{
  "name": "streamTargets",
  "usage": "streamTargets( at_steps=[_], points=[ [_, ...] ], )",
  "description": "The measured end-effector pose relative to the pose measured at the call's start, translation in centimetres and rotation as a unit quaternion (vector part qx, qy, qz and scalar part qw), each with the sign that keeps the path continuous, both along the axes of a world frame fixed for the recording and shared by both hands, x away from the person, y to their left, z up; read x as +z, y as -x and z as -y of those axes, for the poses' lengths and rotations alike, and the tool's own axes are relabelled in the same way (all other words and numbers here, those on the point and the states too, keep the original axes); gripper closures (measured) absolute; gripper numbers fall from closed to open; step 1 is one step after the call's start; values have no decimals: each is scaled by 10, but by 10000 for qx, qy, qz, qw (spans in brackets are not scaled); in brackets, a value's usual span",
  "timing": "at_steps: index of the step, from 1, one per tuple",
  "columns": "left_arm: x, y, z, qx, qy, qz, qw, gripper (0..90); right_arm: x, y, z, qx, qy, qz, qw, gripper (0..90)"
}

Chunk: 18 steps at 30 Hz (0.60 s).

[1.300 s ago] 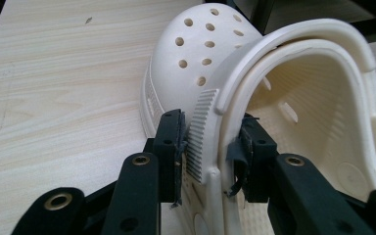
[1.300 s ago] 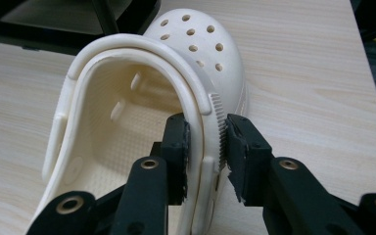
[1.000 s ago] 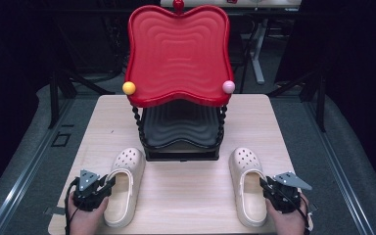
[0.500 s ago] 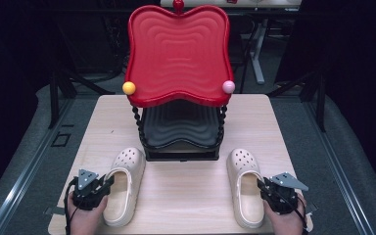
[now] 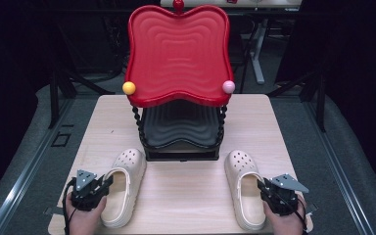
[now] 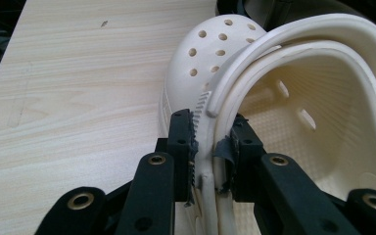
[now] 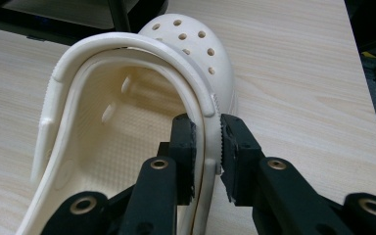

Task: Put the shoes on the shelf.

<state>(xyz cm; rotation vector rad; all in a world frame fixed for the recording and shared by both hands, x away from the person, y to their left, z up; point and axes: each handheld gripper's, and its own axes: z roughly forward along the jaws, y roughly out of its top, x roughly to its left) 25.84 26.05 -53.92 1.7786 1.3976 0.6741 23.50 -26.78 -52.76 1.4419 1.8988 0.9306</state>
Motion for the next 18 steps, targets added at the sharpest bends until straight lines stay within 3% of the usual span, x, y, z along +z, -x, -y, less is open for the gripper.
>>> streamTargets(
  at_steps=[6,9,15,18],
  points=[
    [-5,4,2,-23,31,-34,10000,719,-3,2,0,-105,-155,27,9998,737],
    [-4,6,-1,-35,243,-98,9997,668,-5,4,1,-172,-265,57,9995,723],
    [-3,11,-8,76,370,-96,9992,609,-7,4,4,-181,-381,-1,9991,687],
    [-3,12,-6,4,358,-112,9993,652,-9,3,4,-193,-396,-90,9990,691]
  ],
)
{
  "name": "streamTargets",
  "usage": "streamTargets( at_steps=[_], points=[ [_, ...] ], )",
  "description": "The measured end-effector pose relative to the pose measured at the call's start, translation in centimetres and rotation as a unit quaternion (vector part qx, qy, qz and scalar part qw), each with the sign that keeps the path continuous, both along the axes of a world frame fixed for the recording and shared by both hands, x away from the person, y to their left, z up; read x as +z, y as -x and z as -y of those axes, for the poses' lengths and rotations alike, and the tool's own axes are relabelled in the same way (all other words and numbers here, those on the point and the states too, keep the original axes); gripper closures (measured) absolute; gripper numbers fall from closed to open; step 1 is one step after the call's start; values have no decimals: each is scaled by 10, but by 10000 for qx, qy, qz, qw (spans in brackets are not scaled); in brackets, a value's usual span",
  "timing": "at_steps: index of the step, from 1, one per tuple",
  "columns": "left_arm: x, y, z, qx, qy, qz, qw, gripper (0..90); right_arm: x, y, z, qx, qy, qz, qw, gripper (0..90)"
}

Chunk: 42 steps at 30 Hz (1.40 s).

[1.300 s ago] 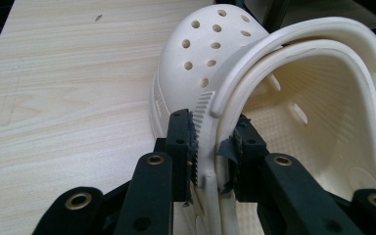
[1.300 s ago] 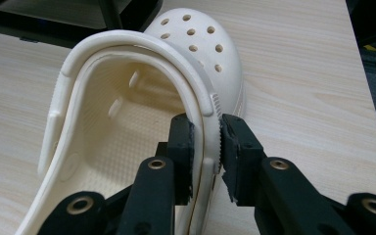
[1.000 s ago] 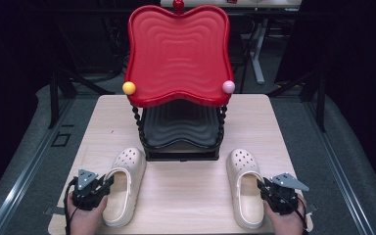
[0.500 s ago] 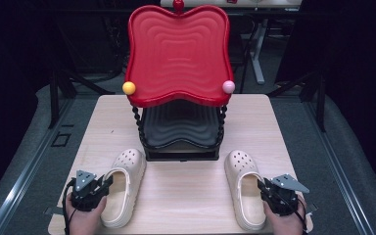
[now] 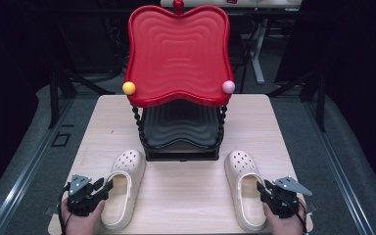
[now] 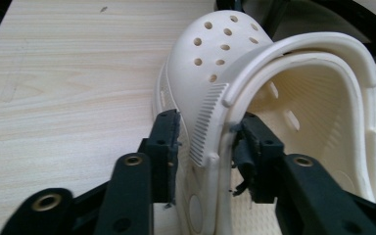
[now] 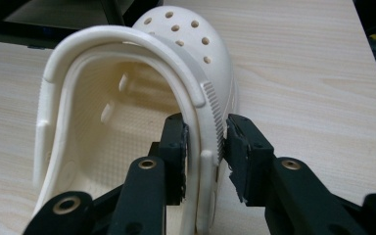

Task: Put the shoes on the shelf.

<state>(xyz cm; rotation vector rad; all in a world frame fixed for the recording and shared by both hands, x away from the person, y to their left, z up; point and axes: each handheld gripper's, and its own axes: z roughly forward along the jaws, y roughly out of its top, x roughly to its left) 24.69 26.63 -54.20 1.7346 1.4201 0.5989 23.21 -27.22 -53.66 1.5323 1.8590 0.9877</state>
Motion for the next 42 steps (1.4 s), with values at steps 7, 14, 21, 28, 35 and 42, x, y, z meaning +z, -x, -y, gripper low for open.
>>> streamTargets(
  at_steps=[7,14,21,28,35,42],
  points=[
    [-1,-2,2,24,4,-33,10000,719,-1,-5,-3,-32,25,-246,9997,750],
    [0,-3,5,38,-88,11,10000,743,1,-4,-5,-153,-15,-217,9996,764],
    [6,-2,4,129,32,6,9999,761,9,2,-6,-166,-145,-133,9997,766],
    [16,8,5,216,28,134,9997,763,21,11,-7,-307,-314,106,9990,766],
    [32,18,-1,308,169,414,9985,763,33,17,-9,-334,-452,339,9978,766],
    [46,32,-5,344,286,671,9967,764,43,23,-14,-277,-430,512,9974,766]
  ],
)
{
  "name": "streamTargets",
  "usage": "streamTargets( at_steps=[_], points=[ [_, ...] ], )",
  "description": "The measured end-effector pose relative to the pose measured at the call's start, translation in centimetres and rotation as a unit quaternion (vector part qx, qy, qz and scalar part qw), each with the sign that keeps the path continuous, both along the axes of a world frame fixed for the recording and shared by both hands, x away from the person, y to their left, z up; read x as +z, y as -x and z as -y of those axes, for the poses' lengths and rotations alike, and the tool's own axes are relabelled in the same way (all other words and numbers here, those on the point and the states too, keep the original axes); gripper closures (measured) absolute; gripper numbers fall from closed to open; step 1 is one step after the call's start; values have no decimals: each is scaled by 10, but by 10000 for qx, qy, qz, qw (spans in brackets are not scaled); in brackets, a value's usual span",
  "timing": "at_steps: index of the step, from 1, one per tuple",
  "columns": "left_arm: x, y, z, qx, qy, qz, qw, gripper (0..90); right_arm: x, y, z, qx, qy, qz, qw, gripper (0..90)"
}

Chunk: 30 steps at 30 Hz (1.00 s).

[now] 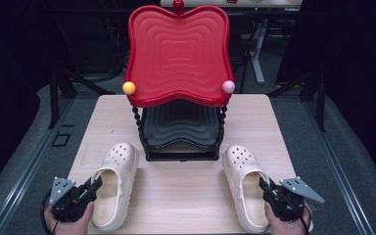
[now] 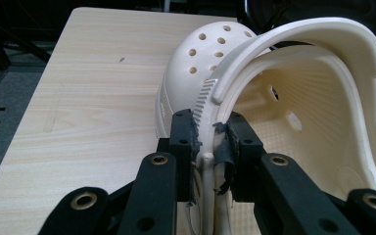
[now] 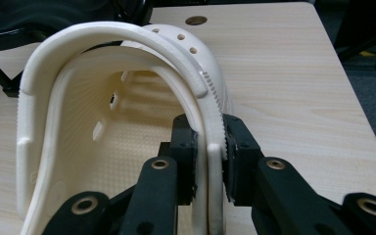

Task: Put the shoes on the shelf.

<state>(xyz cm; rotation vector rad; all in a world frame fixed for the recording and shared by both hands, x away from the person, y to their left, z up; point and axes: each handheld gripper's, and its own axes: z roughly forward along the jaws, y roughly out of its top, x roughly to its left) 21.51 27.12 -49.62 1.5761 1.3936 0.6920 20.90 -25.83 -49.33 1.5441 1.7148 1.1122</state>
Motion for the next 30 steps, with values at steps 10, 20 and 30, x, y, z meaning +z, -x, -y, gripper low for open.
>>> streamTargets(
  at_steps=[10,20,30],
  points=[
    [16,11,6,-129,-79,196,9997,764,19,7,-13,158,19,307,9994,766],
    [29,15,18,-295,35,453,9985,764,35,7,-23,217,61,545,9983,766],
    [37,10,33,-486,108,585,9970,764,42,3,-39,372,70,675,9970,765]
  ],
)
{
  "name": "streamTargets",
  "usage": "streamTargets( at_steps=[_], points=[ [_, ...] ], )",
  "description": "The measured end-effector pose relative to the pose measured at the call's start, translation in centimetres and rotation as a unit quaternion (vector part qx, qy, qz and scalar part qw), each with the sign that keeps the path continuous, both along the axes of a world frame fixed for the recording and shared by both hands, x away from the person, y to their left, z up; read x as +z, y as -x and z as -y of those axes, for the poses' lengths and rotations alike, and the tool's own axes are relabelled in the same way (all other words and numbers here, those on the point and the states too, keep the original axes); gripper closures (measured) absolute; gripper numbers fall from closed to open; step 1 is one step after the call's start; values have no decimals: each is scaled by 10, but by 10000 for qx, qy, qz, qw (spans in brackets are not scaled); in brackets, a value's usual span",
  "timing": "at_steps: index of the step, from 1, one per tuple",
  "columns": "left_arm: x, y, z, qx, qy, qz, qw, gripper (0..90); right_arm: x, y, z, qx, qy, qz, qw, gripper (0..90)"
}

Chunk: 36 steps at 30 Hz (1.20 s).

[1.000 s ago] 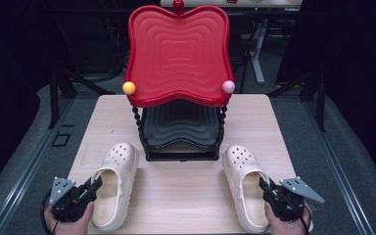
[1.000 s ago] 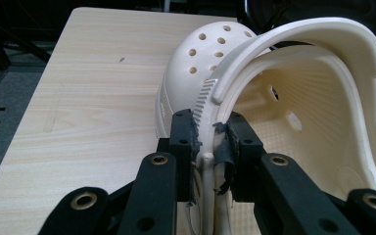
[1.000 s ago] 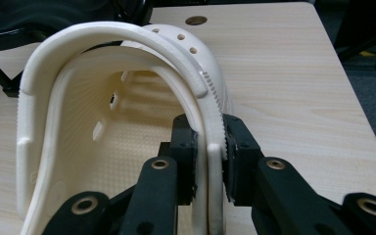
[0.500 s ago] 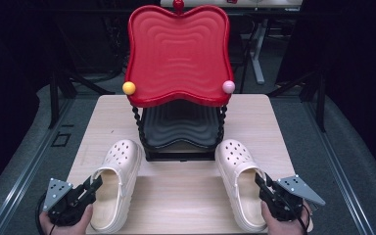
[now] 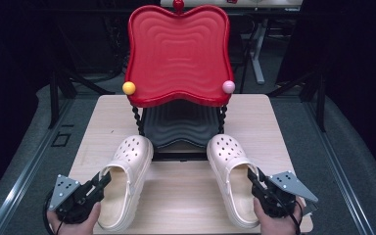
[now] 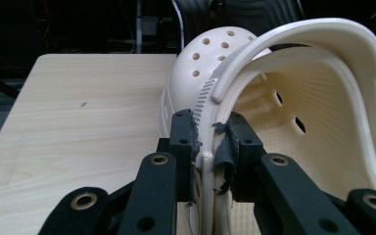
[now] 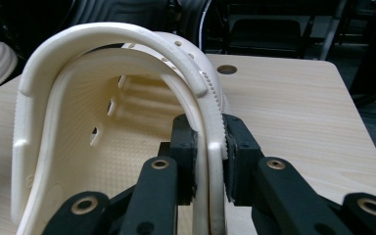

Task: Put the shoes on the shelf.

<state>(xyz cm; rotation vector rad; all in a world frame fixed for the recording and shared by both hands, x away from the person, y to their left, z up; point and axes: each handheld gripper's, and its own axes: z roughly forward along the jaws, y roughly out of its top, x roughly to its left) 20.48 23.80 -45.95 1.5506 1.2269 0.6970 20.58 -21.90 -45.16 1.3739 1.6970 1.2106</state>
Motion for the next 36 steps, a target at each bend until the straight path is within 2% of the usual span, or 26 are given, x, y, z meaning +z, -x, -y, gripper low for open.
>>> streamTargets(
  at_steps=[8,16,29,36],
  points=[
    [6,-8,14,-173,56,109,9998,764,2,-8,-14,131,-31,104,9999,766],
    [10,-16,27,-322,75,119,9994,764,4,-15,-22,205,-61,162,9996,765],
    [12,-32,47,-313,222,291,9988,764,5,-27,-38,260,-271,336,9987,765],
    [9,-41,59,-278,153,398,9987,764,1,-35,-46,203,-347,429,9983,765]
  ],
)
